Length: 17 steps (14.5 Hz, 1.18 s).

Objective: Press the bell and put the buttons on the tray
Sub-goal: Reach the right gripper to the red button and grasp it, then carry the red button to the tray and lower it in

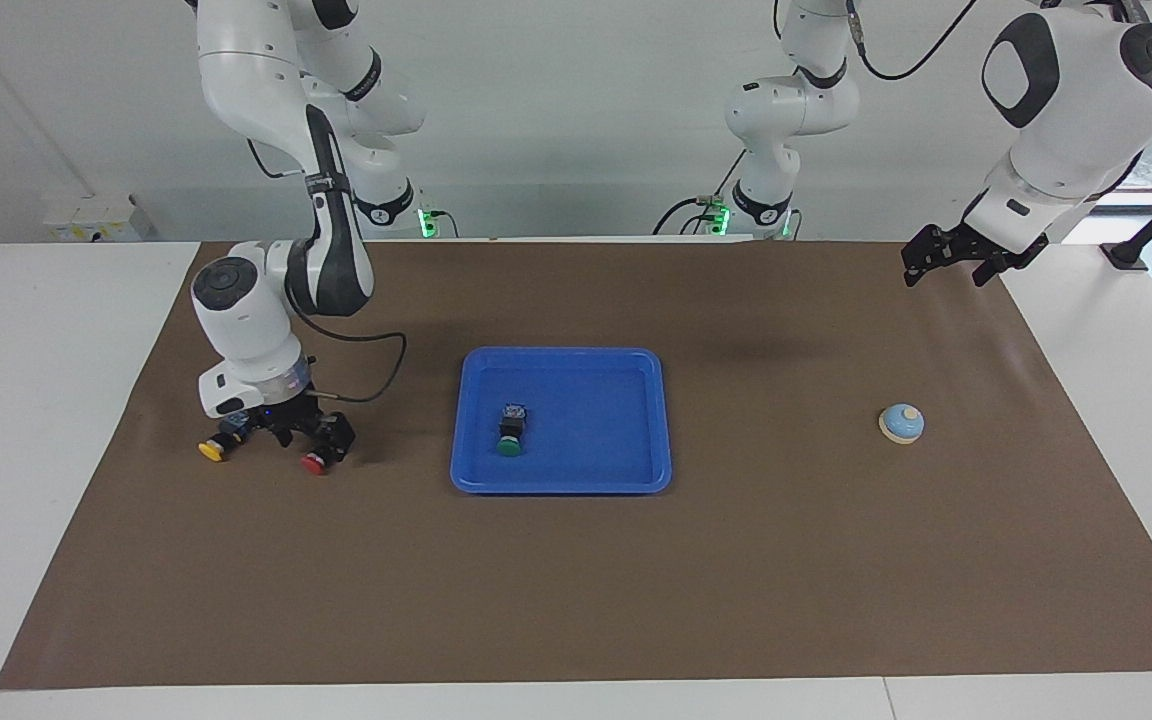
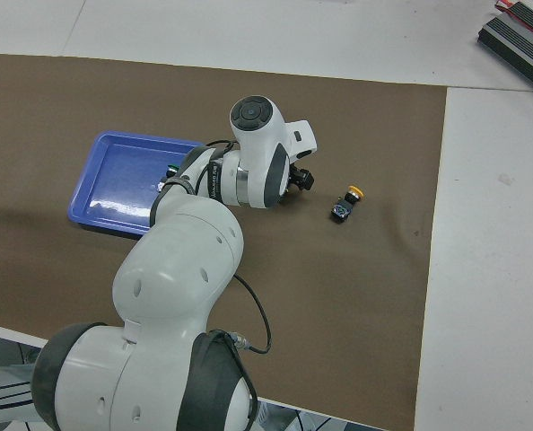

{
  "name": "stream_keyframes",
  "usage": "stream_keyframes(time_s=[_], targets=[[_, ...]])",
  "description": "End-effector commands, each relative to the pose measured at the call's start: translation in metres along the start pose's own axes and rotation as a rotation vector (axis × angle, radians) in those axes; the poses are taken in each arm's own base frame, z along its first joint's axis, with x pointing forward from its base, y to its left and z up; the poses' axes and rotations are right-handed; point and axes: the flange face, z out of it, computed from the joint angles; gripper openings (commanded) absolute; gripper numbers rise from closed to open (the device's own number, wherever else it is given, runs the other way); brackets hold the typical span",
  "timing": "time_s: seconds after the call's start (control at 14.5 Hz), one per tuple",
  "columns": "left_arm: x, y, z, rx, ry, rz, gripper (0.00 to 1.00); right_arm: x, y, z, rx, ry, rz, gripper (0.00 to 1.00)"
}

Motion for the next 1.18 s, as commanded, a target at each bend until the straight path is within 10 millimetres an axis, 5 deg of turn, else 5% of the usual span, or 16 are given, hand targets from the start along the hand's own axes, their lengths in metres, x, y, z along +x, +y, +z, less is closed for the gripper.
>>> stream_keyframes(time_s=[0.0, 0.07, 0.14, 0.28, 0.35, 0.55, 0.69, 0.97, 1.11], targets=[[-0.006, -0.001, -0.003, 0.009, 0.006, -0.005, 1.00, -0.005, -0.004, 0.006, 0.001, 0.009, 0.018, 1.00], [-0.006, -0.001, -0.003, 0.009, 0.006, -0.006, 1.00, -0.008, -0.004, 0.009, 0.000, 0.006, 0.017, 1.00], [-0.006, -0.001, -0.003, 0.009, 0.005, -0.006, 1.00, -0.008, -0.003, 0.010, 0.001, 0.007, 0.017, 0.79], [-0.006, -0.001, -0.003, 0.009, 0.006, -0.006, 1.00, -0.012, -0.002, 0.012, -0.002, -0.003, 0.017, 0.16], [-0.006, -0.001, -0.003, 0.009, 0.006, -0.006, 1.00, -0.013, -0.005, 0.012, -0.002, -0.010, 0.017, 0.00], [-0.006, -0.001, -0.003, 0.009, 0.006, -0.006, 1.00, -0.015, -0.022, 0.003, -0.004, -0.020, -0.005, 0.00], [-0.006, -0.001, -0.003, 0.009, 0.005, -0.006, 1.00, 0.002, -0.043, -0.028, -0.014, -0.048, -0.026, 0.00], [-0.006, -0.001, -0.003, 0.009, 0.006, -0.005, 1.00, 0.027, -0.131, -0.109, -0.019, -0.132, -0.048, 0.00], [-0.006, -0.001, -0.003, 0.009, 0.006, -0.006, 1.00, 0.010, -0.176, -0.117, 0.011, -0.150, -0.086, 0.00]])
